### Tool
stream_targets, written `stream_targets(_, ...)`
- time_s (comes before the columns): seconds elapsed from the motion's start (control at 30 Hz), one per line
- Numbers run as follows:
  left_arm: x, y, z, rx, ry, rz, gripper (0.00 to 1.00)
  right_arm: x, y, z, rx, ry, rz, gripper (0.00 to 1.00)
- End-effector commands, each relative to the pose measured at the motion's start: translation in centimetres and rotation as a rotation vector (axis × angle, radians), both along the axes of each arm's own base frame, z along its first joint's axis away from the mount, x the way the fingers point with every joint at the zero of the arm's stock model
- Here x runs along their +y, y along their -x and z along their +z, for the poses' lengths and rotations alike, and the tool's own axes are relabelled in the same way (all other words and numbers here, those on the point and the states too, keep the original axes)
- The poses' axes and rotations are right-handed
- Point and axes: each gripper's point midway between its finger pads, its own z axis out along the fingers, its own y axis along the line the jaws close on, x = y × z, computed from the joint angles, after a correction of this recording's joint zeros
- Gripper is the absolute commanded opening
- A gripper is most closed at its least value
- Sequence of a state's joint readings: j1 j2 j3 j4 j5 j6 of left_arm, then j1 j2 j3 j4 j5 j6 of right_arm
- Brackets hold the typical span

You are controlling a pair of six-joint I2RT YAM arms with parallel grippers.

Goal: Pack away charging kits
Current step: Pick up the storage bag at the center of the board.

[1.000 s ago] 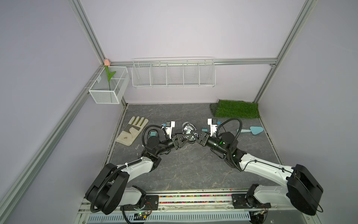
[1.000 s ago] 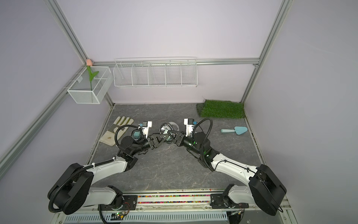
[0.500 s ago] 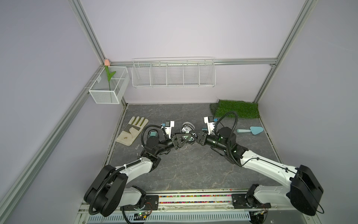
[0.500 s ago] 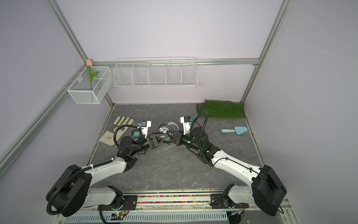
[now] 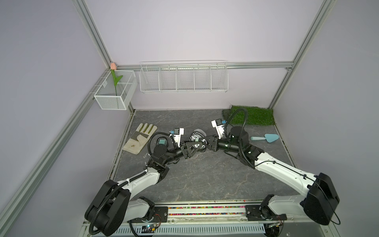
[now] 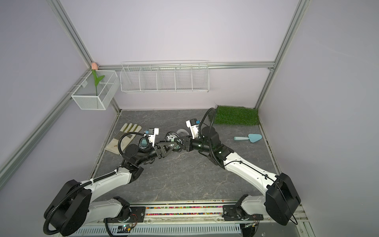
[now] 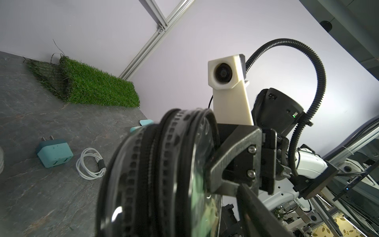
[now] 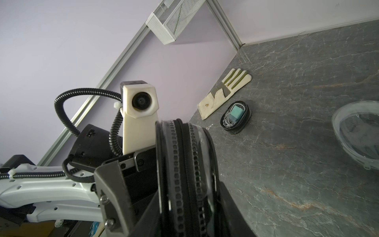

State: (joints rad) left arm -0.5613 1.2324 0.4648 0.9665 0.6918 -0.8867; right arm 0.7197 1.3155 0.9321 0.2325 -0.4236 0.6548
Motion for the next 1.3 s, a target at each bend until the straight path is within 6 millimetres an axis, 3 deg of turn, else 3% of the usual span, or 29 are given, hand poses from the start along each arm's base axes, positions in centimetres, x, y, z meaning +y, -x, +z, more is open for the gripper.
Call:
stream_targets(0.0, 0.5, -0.2, 0.5, -0.028, -0.013, 0.044, 0.72, -0.6, 1.1, 0.9, -0.039, 0.003, 0.036, 0.14)
stream_targets(0.13, 0.9, 0.0, 0.8, -0.042, 0.008, 0.058, 0.66, -1.1, 1.5, 1.1, -0.048, -0.005, 0.023, 0.15)
stream_targets(0.23, 0.7, 0.0, 0.9, -0.038, 0.007, 0.045, 0.56, -1.0, 1.5, 1.4, -0.051, -0.01, 0.03, 0.14)
stream_targets(0.53, 0.3, 0.4, 1.0, -0.043, 0.018, 0.002, 0.43, -0.7, 1.1, 1.5, -0.056, -0.009, 0.03, 0.17)
stream_targets(0.77, 0.0, 0.6, 0.8, -0.041, 0.012, -0.023, 0.61, -0.1, 0.3, 2.2, -0.061, -0.027, 0.028, 0.17)
stream_targets(0.83, -0.1, 0.6, 0.7, -0.04, 0.011, -0.03, 0.62, 0.2, 0.3, 2.5, -0.058, -0.036, 0.039, 0.17)
stream_targets(1.03, -0.3, 0.7, 0.7, -0.044, 0.009, -0.043, 0.38, 0.6, 0.0, 2.5, -0.05, -0.044, 0.052, 0.17)
stream_targets(1.13, -0.3, 0.6, 0.7, -0.045, 0.008, -0.04, 0.3, 0.7, 0.1, 2.7, -0.052, -0.048, 0.058, 0.18)
stream_targets(1.27, -0.3, 0.5, 0.6, -0.038, 0.003, -0.032, 0.25, 0.5, 0.2, 2.6, -0.058, -0.037, 0.052, 0.33)
